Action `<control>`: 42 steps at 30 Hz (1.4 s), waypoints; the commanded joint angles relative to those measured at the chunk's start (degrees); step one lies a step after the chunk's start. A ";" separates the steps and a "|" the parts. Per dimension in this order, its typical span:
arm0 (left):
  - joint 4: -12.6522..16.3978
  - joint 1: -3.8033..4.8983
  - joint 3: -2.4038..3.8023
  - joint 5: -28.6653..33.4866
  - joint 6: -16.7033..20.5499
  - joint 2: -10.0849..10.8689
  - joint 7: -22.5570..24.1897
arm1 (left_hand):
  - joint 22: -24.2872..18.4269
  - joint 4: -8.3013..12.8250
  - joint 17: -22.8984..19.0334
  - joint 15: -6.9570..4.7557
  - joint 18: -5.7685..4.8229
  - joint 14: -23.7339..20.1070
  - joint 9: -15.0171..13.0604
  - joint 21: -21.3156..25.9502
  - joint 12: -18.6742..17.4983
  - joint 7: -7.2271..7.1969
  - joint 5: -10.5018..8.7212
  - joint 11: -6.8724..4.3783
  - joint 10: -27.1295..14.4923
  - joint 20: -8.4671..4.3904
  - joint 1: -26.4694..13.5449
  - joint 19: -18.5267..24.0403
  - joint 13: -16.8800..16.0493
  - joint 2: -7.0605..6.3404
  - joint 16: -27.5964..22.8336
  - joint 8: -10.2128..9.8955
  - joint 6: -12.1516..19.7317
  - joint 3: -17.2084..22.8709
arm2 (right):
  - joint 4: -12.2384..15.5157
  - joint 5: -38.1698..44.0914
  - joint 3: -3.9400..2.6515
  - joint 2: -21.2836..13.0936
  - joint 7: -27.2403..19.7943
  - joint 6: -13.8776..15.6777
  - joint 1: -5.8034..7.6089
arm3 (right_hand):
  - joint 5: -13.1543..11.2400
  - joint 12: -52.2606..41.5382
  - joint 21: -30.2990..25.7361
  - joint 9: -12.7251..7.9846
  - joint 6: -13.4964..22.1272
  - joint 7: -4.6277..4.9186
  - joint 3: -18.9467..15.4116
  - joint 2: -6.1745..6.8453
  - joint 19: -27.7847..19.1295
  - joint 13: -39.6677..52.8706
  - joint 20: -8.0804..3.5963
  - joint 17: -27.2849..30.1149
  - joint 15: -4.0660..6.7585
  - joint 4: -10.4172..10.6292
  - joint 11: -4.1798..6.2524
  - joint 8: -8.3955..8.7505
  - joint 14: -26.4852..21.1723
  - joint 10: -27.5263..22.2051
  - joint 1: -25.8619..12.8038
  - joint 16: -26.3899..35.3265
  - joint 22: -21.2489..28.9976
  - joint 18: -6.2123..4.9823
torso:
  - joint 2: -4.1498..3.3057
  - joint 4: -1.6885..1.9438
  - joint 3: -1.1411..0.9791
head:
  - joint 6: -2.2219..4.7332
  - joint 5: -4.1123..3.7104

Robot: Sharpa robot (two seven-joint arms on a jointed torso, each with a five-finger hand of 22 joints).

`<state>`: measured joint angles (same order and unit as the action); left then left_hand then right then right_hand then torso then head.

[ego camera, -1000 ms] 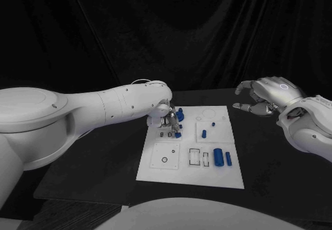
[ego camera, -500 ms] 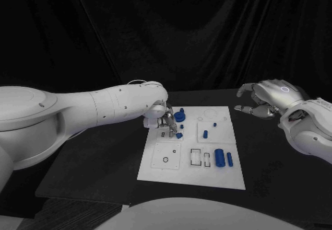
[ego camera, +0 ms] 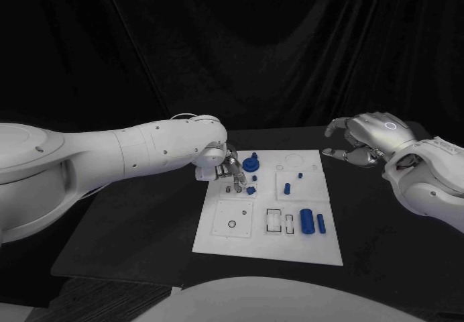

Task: Assemble the parts on the task board

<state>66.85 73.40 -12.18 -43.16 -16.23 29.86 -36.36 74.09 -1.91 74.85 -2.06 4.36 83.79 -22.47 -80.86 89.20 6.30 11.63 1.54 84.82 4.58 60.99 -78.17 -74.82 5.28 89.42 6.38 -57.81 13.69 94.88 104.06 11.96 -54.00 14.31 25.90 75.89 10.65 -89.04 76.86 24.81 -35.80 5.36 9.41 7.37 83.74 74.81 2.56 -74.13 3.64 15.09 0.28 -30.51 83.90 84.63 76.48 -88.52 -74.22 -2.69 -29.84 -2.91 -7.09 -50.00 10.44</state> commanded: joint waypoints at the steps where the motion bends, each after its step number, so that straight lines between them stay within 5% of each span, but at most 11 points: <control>1: 2.28 0.16 0.05 1.95 4.60 1.35 4.44 | 1.96 -1.13 15.15 0.97 -0.62 6.21 -1.45 0.79 0.80 0.47 -1.02 0.68 5.18 0.45 -0.32 -0.24 -15.18 -0.47 0.58 -0.78 3.86 -0.92 | 0.05 0.20 -0.05 0.50 -1.80 -0.05 -0.26 | 0.81 -0.96 -0.63 -0.61 0.63 0.31 0.90 -0.54 1.08 15.19 0.29 -14.18 -0.27 -0.21 -0.59 -0.14 5.54 5.37 1.37 0.32 -11.74 -0.36 | -0.10 -0.03 0.06 | 0.00 0.35; 4: 5.02 0.16 0.04 6.35 7.53 3.60 5.54 | 1.47 -0.82 15.15 2.18 -0.47 6.21 -3.49 1.44 0.80 1.98 0.54 2.17 5.18 1.50 1.32 0.60 -15.18 -0.72 0.58 -0.05 9.81 -1.62 | 0.05 0.20 -0.06 1.04 -2.63 -0.07 -0.44 | 0.95 -0.96 -0.21 -1.27 0.75 0.42 1.00 -0.30 1.24 15.19 0.35 -14.43 -0.32 -0.51 -0.66 0.50 5.63 5.37 1.96 0.05 -11.86 -0.27 | -0.10 -0.07 0.02 | 0.00 0.72; 9: 9.69 0.15 0.03 11.46 11.39 8.15 7.04 | 1.87 -0.36 15.15 3.11 -0.32 6.21 -9.56 1.63 0.80 2.80 3.94 3.14 5.18 2.81 3.71 0.94 -15.18 -0.88 0.58 5.97 16.79 -2.90 | 0.09 0.20 -0.06 1.83 -3.98 -0.17 -0.67 | 3.35 -0.96 0.23 -2.26 0.32 0.49 1.21 -0.01 1.41 15.19 0.43 -14.80 -0.41 -0.77 -0.74 1.22 5.75 5.37 2.61 -0.34 -12.00 -0.18 | -0.16 -0.19 0.05 | 0.00 1.39; 14: 13.23 0.15 0.02 16.37 13.09 12.26 7.51 | 1.76 1.86 15.15 3.72 -0.17 6.21 -13.04 2.11 0.80 3.53 8.54 3.58 5.18 3.29 7.51 1.56 -15.18 -1.54 0.58 9.95 21.64 -2.21 | 0.14 0.20 -0.06 2.39 -5.16 -0.37 -0.77 | 11.89 -0.96 0.76 -3.67 -0.44 0.45 1.90 0.71 1.58 15.19 0.41 -15.24 -0.36 -0.95 -0.70 2.14 5.90 5.37 3.16 -0.80 -12.14 -0.08 | -0.31 -0.11 0.21 | 0.00 1.80; 19: 15.32 0.15 0.02 20.30 12.83 14.86 7.56 | 2.15 3.72 15.15 3.70 -0.17 6.21 -14.49 2.02 0.80 3.42 10.18 3.49 5.18 3.39 10.19 1.34 -15.18 -2.42 0.58 13.12 22.36 -1.36 | -0.20 0.19 -0.06 3.67 -6.46 -0.95 -0.97 | 17.42 -0.96 1.55 -4.54 -1.48 0.47 2.60 1.56 1.84 15.19 0.42 -15.87 -0.37 -0.53 -0.68 2.37 6.10 5.37 2.62 -1.48 -12.36 0.08 | -0.67 0.19 0.42 | 0.00 2.15; 23: 17.01 0.16 0.02 21.40 12.43 16.32 7.31 | 2.36 3.33 15.15 3.39 -0.20 6.21 -14.64 1.98 0.80 3.04 11.44 3.15 5.18 3.14 10.28 0.96 -15.18 -3.00 0.58 15.23 21.59 -1.27 | -0.79 0.19 -0.06 5.60 -7.67 -2.00 -1.58 | 17.85 -0.96 3.28 -4.74 -1.78 0.47 2.69 1.99 2.50 15.19 0.41 -15.87 -0.37 -0.57 -0.68 2.39 6.10 5.37 2.54 -1.48 -12.87 0.47 | -0.89 0.53 0.60 | 0.00 1.89; 31: 19.81 0.20 0.02 22.05 10.31 18.74 7.70 | 2.38 2.61 15.15 3.02 -0.19 6.21 -14.04 2.14 0.80 2.57 12.51 2.73 5.18 2.80 9.81 0.79 -15.18 -3.37 0.58 16.35 20.52 -1.04 | -3.30 -0.68 -0.07 10.70 -10.63 -5.56 -2.69 | 10.84 -0.96 5.48 -6.71 -3.51 0.76 1.95 2.93 3.23 15.19 0.68 -15.87 -0.69 -0.11 -1.00 4.55 6.10 5.37 1.87 -1.48 -13.44 0.91 | -1.66 1.55 1.12 | 0.00 0.51; 32: 20.40 0.22 0.02 22.09 10.09 19.39 8.01 | 2.40 2.62 15.15 2.96 -0.20 6.21 -13.87 2.14 0.80 2.52 12.92 2.67 5.18 2.74 9.87 0.74 -15.18 -3.51 0.58 16.44 20.48 -0.93 | -3.91 -1.07 -0.07 11.69 -11.24 -6.06 -2.87 | 10.51 -0.96 5.68 -6.89 -3.91 0.81 1.84 2.97 3.30 15.19 0.71 -15.87 -0.74 -0.04 -1.05 4.81 6.10 5.37 1.85 -1.48 -13.50 0.95 | -1.79 1.91 1.17 | 0.00 0.22; 36: 21.61 0.31 0.02 22.14 9.67 20.83 8.57 | 2.53 2.83 15.15 2.80 -0.23 6.21 -13.38 2.13 0.80 2.41 15.23 2.54 5.18 2.55 10.08 0.56 -15.18 -4.10 0.58 16.79 20.19 -0.47 | -5.32 -1.55 -0.07 13.69 -12.21 -7.48 -3.17 | 10.39 -0.96 6.24 -7.72 -4.71 0.88 1.47 3.32 3.47 15.19 0.81 -15.87 -0.85 -0.12 -1.16 6.30 6.10 5.37 2.11 -1.48 -13.65 1.06 | -2.13 2.38 1.32 | 0.00 -0.37; 40: 22.70 0.49 0.02 22.17 9.60 22.23 9.28 | 2.52 2.69 15.15 2.70 -0.23 6.21 -12.47 2.33 0.80 2.35 20.10 2.43 5.18 2.41 9.38 0.55 -15.18 -5.26 0.58 17.15 19.90 0.25 | -6.97 -1.81 -0.08 15.63 -12.94 -9.69 -3.51 | 12.38 -0.96 6.47 -8.75 -5.38 0.96 1.49 3.31 3.47 15.19 0.93 -15.87 -0.97 -0.42 -1.21 8.38 6.10 5.37 2.80 -1.48 -13.69 1.09 | -2.75 2.83 1.61 | 0.00 -0.62; 42: 23.14 0.56 0.02 22.17 9.80 22.75 9.68 | 2.55 2.78 15.15 2.64 -0.22 6.21 -12.12 2.40 0.80 2.27 22.03 2.37 5.18 2.34 9.24 0.53 -15.18 -5.69 0.58 17.48 19.56 0.80 | -7.62 -1.86 -0.08 16.38 -13.28 -10.52 -3.68 | 18.62 -0.96 6.64 -9.18 -6.49 1.01 2.07 3.54 3.47 15.19 0.98 -15.87 -1.00 -0.77 -1.29 9.33 6.10 5.37 3.41 -1.48 -13.72 1.11 | -3.11 3.08 1.73 | 0.00 -0.72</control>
<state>89.55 73.79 -12.20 -22.04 -5.67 52.44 -28.86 74.09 0.49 74.85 1.02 4.37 83.56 -35.06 -79.08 89.20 8.65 32.47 3.83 83.66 6.97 70.46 -76.62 -74.82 0.80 89.42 22.76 -37.02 12.61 87.64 102.77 11.92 -37.90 2.92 18.76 72.42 27.84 -89.04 81.88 16.19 -41.77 6.25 10.21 10.42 84.24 74.81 3.07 -74.13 2.76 14.31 -0.55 -22.12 84.13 83.84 79.02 -88.58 -74.22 -2.67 -32.30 -0.38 -5.62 -49.99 9.84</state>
